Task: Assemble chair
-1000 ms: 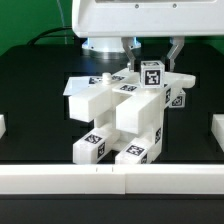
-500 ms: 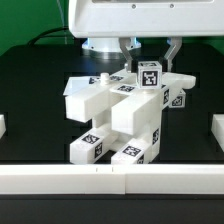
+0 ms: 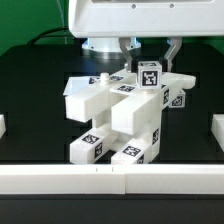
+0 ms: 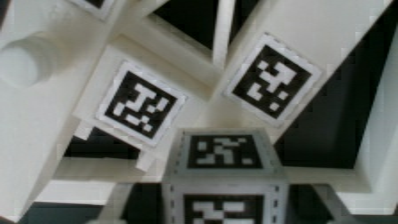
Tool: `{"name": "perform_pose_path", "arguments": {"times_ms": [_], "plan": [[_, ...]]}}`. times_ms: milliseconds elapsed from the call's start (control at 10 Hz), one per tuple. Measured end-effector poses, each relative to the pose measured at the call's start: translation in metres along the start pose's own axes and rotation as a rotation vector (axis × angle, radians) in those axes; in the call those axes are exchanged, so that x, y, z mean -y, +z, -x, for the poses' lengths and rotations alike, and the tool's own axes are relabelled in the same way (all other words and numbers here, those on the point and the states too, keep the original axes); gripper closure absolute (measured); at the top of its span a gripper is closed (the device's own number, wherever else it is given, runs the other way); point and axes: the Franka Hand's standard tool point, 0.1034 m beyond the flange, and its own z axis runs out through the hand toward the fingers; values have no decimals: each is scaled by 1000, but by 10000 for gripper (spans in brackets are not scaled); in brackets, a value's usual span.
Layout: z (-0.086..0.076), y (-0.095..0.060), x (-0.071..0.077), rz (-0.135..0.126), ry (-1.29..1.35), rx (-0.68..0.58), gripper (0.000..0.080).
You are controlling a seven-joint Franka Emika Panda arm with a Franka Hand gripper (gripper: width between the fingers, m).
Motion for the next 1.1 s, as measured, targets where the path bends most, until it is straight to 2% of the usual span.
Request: {"name": "perform_pose_path", "arguments": {"times_ms": [200, 1100], "plan": [[0, 0, 0, 0, 2, 0, 514], [0, 0, 2, -4, 645, 0, 514]]}}
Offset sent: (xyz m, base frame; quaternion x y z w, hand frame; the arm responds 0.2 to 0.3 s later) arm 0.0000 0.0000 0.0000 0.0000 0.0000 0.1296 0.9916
